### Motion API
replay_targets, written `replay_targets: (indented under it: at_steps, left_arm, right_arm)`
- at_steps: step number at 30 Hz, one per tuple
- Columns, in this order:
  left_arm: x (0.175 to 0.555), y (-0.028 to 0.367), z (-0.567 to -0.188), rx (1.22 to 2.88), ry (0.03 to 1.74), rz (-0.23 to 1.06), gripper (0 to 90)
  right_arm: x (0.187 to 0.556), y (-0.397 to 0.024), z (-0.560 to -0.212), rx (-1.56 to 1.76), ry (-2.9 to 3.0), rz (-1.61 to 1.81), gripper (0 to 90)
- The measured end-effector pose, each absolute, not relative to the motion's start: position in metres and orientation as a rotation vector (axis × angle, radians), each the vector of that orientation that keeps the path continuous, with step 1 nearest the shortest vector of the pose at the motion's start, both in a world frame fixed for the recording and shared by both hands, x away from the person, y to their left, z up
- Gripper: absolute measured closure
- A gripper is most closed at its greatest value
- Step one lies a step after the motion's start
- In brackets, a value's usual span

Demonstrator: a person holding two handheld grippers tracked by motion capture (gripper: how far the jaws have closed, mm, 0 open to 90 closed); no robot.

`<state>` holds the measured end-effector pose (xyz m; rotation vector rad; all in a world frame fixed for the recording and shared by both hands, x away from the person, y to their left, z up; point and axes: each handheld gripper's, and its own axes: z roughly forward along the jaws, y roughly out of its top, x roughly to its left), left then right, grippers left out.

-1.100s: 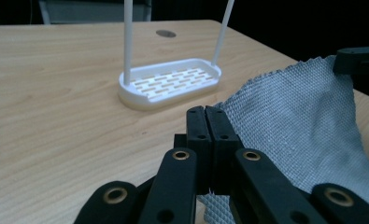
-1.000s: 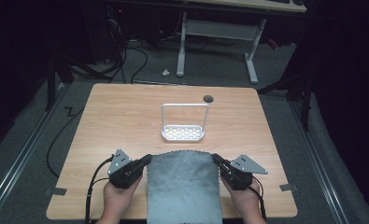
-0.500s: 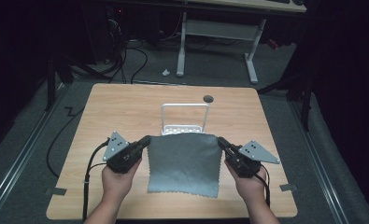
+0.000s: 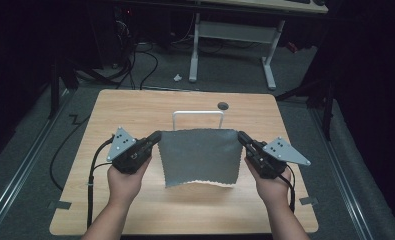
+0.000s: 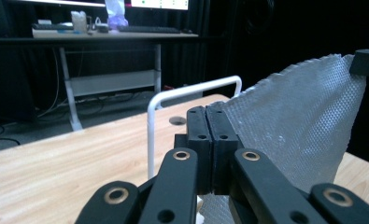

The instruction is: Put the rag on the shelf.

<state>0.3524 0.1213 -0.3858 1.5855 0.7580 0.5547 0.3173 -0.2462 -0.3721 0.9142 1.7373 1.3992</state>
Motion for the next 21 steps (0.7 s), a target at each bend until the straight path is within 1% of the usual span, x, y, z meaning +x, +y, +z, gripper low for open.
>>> replay_targets:
  at_steps: [7,17,21]
  left_arm:
    - [0.355,0.122,-0.37,1.585,0.735,0.586,89.5]
    - [0.36,0.123,-0.359,1.585,0.725,0.599,89.7]
    - [0.368,0.122,-0.352,1.603,0.724,0.602,89.7]
  right_arm:
    - [0.321,-0.246,-0.358,0.907,1.714,1.417,89.8]
    - [0.326,-0.245,-0.349,0.914,1.705,1.429,90.0]
    - [0.331,-0.246,-0.345,0.925,1.697,1.44,90.0]
